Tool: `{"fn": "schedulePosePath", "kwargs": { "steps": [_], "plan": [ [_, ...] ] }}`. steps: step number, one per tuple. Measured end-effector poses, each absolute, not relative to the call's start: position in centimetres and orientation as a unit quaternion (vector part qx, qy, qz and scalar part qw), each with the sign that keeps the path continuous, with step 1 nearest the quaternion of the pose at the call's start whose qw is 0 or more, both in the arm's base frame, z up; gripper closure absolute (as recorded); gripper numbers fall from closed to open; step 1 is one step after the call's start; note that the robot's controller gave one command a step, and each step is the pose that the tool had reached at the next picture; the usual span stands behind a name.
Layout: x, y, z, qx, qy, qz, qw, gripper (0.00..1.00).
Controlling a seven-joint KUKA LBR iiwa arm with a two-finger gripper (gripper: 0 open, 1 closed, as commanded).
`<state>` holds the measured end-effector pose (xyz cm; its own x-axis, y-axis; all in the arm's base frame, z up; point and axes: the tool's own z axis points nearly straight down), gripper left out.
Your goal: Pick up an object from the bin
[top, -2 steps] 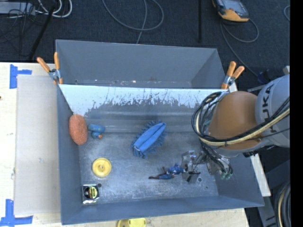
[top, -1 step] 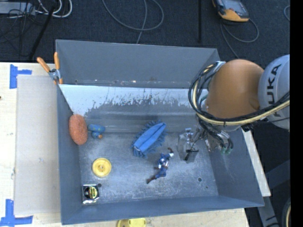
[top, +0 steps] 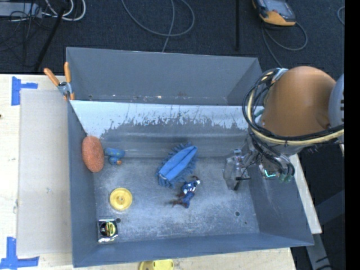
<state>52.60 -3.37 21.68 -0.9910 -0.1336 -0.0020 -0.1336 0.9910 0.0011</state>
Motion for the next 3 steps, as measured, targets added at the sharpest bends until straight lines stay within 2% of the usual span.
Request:
{"fn": "schedulePosePath", "kwargs": {
  "steps": [1,2,3],
  "plan": [
    [51.0,-6.3,22.5,-0.054,0.999,-0.001,0.0,0.0],
    [52.4,-2.4,17.2,-0.052,0.999,0.0,0.003,0.0],
    [51.7,1.8,15.9,-0.072,0.997,0.001,-0.007,0.0]
  ]
}}
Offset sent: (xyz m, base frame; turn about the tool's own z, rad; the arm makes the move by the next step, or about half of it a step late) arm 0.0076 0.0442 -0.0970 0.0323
